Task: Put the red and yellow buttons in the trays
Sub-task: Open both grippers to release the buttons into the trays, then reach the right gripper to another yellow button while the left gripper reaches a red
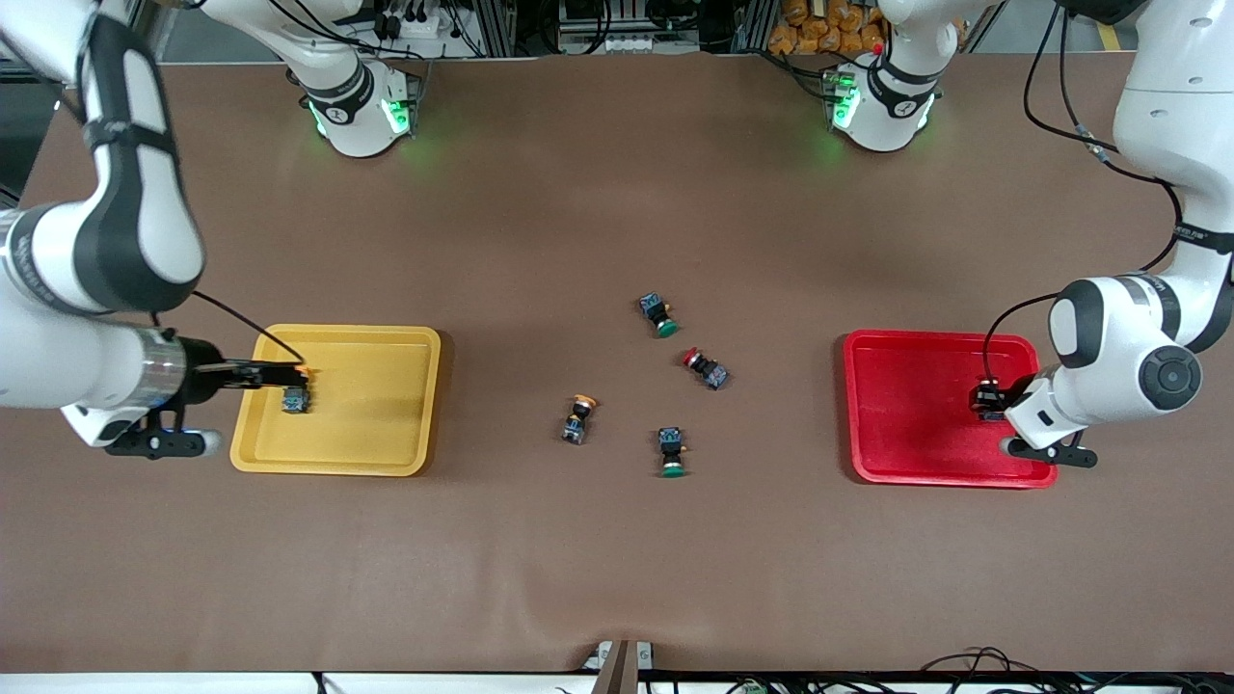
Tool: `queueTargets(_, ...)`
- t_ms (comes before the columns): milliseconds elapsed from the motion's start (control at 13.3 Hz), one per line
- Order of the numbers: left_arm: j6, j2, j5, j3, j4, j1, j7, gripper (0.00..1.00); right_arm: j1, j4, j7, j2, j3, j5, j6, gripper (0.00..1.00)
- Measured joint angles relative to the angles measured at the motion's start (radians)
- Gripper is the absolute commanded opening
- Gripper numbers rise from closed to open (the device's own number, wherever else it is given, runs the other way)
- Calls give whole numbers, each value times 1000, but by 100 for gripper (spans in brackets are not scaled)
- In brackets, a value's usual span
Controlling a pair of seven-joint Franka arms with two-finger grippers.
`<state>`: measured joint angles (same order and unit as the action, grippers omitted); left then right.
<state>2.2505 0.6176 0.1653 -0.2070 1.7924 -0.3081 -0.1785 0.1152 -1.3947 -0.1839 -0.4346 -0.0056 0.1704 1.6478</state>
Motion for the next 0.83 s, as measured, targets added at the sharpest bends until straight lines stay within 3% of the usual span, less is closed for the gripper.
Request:
queueTargets(75,7,9,0,0,0,0,0,23,52,24,-88,-19,2,3,14,100)
queueTargets(150,12,16,0,0,0,0,0,78,108,50,-181,-51,3,8,52,100)
queueTargets(225,16,21,0,-1,-1,0,0,100,163,79,-276,-93,4,12,114,100)
queueTargets(526,19,20,0,-1,-10,0,0,100,353,147,-592,-287,0,14,426,100)
queueTargets(826,-75,-42,-1,-49,-27,-3,62,100,426,158,-666,-436,-11,-32,624,100)
